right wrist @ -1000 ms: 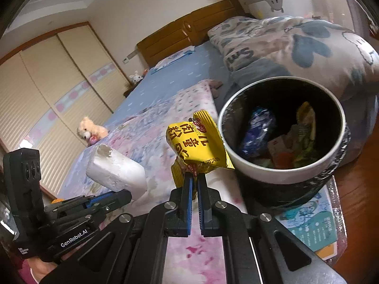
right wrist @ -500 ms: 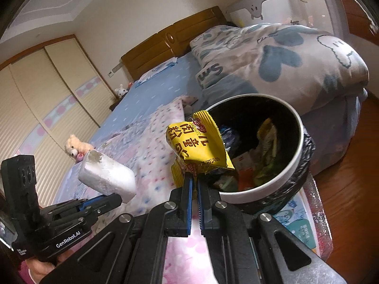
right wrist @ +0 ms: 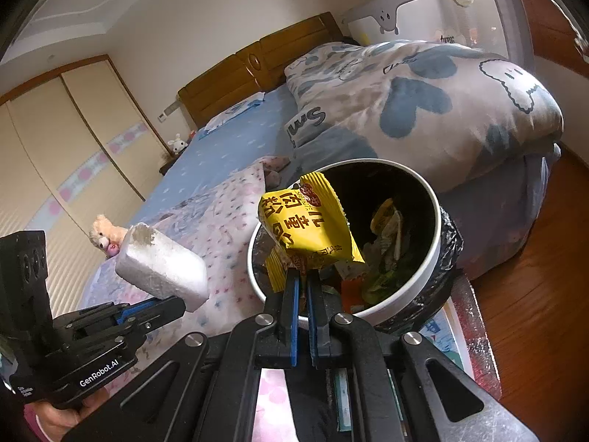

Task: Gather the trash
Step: 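Carry the white box and yellow wrapper over the bin with both tools, then lower the white box and yellow wrapper into the bin with both tools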

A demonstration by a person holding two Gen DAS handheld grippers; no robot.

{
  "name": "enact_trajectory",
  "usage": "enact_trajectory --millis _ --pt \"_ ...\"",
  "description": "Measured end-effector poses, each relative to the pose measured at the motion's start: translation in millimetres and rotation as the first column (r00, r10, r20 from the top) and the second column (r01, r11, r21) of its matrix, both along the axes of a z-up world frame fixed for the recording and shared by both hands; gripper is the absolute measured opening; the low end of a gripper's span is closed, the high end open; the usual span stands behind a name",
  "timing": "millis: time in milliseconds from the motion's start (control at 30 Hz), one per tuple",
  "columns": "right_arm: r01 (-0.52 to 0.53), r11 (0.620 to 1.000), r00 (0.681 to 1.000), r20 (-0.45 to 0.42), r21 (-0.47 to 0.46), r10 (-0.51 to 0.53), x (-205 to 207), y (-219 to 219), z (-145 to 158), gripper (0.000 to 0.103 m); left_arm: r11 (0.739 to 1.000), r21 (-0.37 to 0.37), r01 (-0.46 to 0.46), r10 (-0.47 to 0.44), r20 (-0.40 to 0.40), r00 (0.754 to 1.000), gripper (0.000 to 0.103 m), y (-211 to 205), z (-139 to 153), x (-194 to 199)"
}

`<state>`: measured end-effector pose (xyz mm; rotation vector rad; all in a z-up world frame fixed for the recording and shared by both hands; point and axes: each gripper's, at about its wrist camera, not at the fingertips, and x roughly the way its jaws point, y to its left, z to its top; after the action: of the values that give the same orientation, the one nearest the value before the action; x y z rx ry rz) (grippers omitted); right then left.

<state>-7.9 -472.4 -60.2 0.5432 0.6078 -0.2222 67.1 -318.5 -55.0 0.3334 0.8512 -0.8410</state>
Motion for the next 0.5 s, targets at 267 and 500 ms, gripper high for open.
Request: enact_trajectory --millis 267,500 --pt "-0.006 1.000 1.000 -0.014 -0.001 0.006 6 -7 -1 0.004 1.000 0.004 0.015 -0.015 0.000 1.000 0.008 -17 0 2" --pt "-0.004 1.000 0.999 -0.035 0.000 0.004 14 -16 -5 0.004 1.000 0.008 0.023 -0.023 -0.004 1.000 0.008 -33 -1 7"
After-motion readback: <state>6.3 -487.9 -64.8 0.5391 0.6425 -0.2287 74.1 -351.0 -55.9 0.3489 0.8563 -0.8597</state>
